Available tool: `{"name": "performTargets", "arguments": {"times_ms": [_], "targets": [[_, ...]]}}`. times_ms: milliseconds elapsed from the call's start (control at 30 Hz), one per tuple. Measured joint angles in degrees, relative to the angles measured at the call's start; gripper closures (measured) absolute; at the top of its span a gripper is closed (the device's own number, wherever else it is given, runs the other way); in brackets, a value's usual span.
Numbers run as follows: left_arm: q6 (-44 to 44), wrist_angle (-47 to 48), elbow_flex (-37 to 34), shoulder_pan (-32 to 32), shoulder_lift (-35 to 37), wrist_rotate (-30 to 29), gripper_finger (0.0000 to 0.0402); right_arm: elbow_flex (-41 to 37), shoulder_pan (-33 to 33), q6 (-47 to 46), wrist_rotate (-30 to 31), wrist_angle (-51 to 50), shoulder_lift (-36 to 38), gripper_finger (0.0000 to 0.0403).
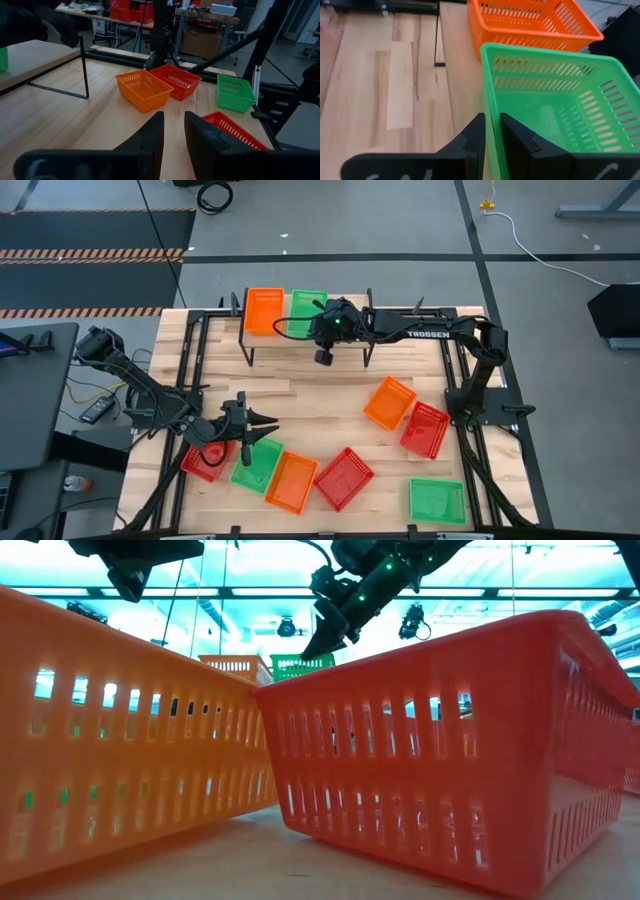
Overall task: Stack baskets on shelf by color
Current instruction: Put the top green bin on the shelf
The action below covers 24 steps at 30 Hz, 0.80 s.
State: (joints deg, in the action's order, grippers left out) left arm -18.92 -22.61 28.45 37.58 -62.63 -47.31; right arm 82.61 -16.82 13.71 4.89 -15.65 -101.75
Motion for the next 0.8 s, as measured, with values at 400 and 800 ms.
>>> {"name": "performTargets", "arguments": {"times_ms": [400,800], "targets": [[0.00,0.22,0.00,0.00,0.02,0.00,0.0320,0.00,-0.24,4.59,-0.02,-2.51,-0.02,0.0351],[0.00,0.22,0.00,0.00,0.02,0.00,0.0319,0.00,-0.66,7.06,-0.02,-1.46,-0.04,0.0345]]}}
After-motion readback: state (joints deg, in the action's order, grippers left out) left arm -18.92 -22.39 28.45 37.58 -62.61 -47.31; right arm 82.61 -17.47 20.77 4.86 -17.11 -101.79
